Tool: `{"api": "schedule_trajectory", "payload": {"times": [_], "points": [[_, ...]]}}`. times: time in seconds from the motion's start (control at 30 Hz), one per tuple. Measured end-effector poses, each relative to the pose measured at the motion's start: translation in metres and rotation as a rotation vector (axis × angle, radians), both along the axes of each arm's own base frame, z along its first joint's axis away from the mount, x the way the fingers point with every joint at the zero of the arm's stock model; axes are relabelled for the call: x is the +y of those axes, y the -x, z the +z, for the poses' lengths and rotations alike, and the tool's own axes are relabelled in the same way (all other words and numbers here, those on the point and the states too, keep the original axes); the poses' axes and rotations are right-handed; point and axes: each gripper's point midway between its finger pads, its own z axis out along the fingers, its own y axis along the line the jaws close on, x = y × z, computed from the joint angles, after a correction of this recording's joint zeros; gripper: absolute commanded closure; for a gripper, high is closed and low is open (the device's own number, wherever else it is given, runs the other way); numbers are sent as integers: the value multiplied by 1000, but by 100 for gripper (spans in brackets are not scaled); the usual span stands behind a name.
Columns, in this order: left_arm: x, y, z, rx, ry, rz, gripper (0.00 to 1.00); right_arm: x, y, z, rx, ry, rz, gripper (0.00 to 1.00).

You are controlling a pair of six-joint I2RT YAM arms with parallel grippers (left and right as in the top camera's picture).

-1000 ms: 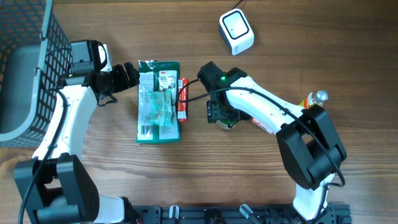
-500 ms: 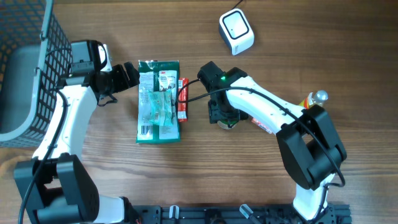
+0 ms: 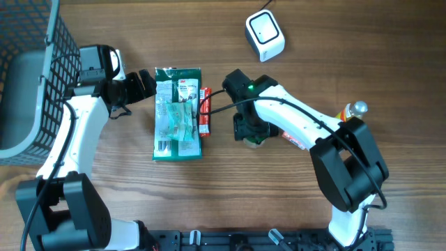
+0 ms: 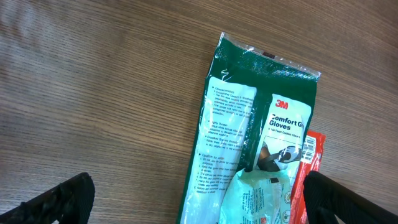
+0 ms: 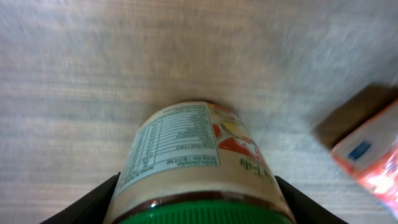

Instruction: Scan the item barcode

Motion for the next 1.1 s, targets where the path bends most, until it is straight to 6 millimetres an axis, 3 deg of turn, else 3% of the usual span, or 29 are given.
{"api": "schedule_trajectory", "payload": {"times": [0.2,0.3,0.5,0.67,0.73,0.97,1.1], "points": [[0,0,0,0,0,0,0,28,22,6,164,-209,-46,71],[0,0,0,0,-1,0,0,50,37,14,256,-340,-57,82],[0,0,0,0,0,0,0,84,58,38,418,-557,-98,81],[0,0,0,0,0,0,0,90,69,50,520,-587,-203,81],[0,0,0,0,0,0,0,96,73,56,564,-617,-236,87],[0,0,0,0,0,0,0,108,81,74,687,-678,-345,86],[0,0,0,0,-1,0,0,111,82,79,725,-692,-381,93]]}}
